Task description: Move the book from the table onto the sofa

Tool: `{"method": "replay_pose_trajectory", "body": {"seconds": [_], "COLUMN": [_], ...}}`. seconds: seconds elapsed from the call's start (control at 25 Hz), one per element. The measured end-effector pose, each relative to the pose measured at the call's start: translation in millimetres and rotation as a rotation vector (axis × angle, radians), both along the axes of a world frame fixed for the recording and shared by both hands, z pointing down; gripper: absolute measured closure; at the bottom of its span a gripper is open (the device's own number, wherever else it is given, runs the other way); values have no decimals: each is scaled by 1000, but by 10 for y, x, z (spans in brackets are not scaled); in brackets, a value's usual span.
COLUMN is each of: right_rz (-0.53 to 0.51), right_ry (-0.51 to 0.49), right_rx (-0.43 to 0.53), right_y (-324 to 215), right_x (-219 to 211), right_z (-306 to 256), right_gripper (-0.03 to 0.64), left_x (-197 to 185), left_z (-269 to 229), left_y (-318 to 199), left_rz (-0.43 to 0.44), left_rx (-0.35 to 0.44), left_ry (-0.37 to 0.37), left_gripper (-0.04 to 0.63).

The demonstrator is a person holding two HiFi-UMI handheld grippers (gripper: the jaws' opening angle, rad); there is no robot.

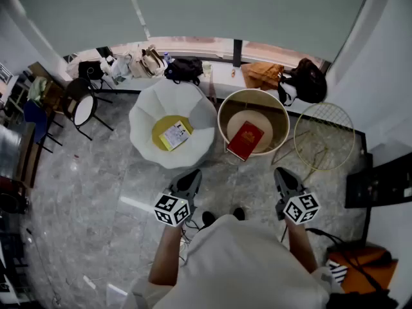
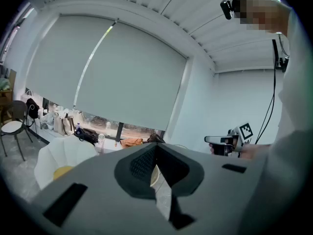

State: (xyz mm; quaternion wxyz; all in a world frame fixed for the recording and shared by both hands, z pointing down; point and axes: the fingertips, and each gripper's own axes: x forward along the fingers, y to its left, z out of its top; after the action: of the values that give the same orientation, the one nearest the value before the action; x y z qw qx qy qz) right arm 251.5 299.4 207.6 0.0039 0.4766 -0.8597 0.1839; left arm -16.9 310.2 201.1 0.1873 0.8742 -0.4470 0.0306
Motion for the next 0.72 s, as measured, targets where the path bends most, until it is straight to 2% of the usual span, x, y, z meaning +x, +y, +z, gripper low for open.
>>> {"method": "replay_pose_trajectory", "body": {"seconds": [0.32,0.72], "right_rz": [-36,-55], "right_ry": [35,19], "right_rx": [8,-11], "right_y": [14,-38], "right_x": [-74,57], "right_z": [-82,17], "right_gripper": [573,572], "left_x": [22,152], "left_z": [-38,49], "left_y": [1,3], "left_rz": [3,-12], "left_rx": [0,-20], "left_ry": [-8,-10], "left_gripper": [594,594]}}
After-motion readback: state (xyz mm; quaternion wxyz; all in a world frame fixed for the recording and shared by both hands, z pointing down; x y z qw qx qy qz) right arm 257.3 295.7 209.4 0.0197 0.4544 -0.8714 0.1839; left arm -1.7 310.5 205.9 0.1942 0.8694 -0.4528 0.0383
